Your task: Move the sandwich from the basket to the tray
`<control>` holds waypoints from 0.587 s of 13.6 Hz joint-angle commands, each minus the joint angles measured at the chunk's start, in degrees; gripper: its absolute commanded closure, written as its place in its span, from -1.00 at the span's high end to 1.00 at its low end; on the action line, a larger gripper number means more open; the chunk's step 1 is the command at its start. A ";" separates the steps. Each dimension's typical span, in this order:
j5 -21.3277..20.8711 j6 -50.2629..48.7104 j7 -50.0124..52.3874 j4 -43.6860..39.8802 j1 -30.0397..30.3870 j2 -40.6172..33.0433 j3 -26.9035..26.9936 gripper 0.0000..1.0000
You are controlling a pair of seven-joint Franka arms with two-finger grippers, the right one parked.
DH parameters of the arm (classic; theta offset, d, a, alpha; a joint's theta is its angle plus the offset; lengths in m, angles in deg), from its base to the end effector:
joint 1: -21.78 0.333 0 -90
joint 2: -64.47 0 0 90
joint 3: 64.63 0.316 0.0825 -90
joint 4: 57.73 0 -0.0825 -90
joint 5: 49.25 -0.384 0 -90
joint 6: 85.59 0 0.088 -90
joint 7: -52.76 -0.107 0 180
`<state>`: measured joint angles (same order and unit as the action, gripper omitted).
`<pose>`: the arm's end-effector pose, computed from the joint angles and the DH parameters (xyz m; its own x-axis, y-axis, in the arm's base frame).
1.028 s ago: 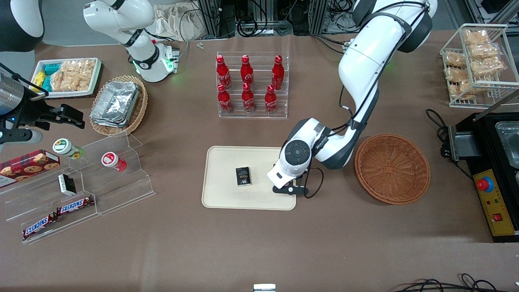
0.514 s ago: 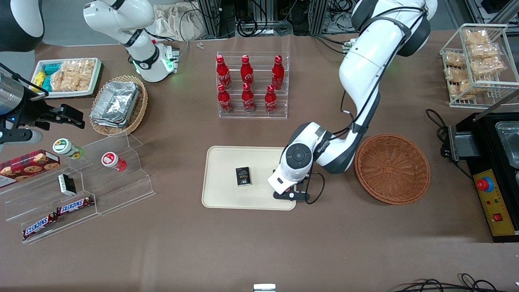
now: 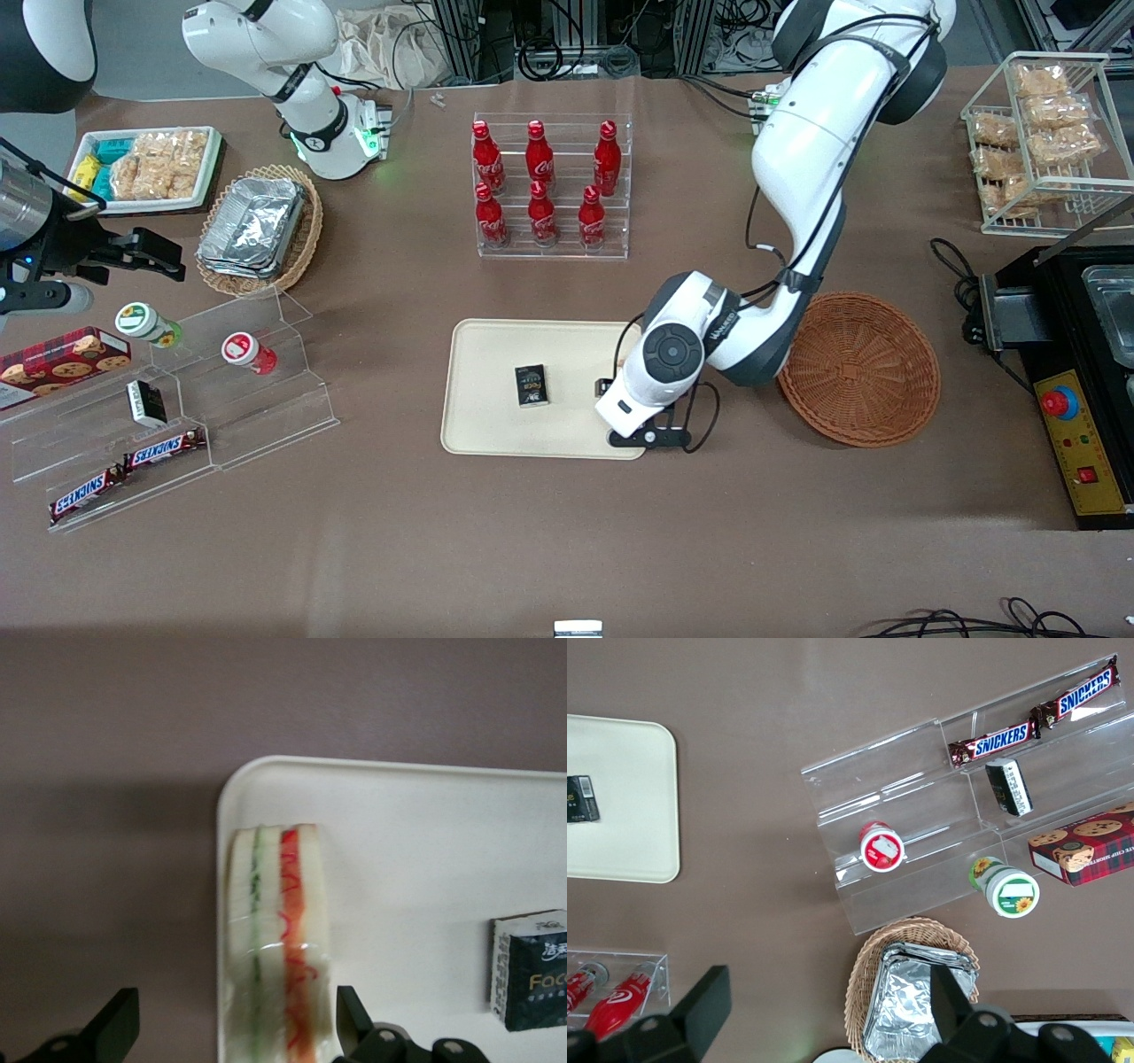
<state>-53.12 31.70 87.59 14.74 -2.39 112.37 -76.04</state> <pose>0.6293 -0.4002 0.2569 0.9964 0.0140 -0.0831 0.0182 -0.9986 0.0500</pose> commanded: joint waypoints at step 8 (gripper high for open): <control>0.71 -14.98 -0.73 6.70 9.66 -20.80 1.65 0.99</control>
<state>-52.63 17.11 87.13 16.28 6.15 96.77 -74.45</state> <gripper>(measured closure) 0.000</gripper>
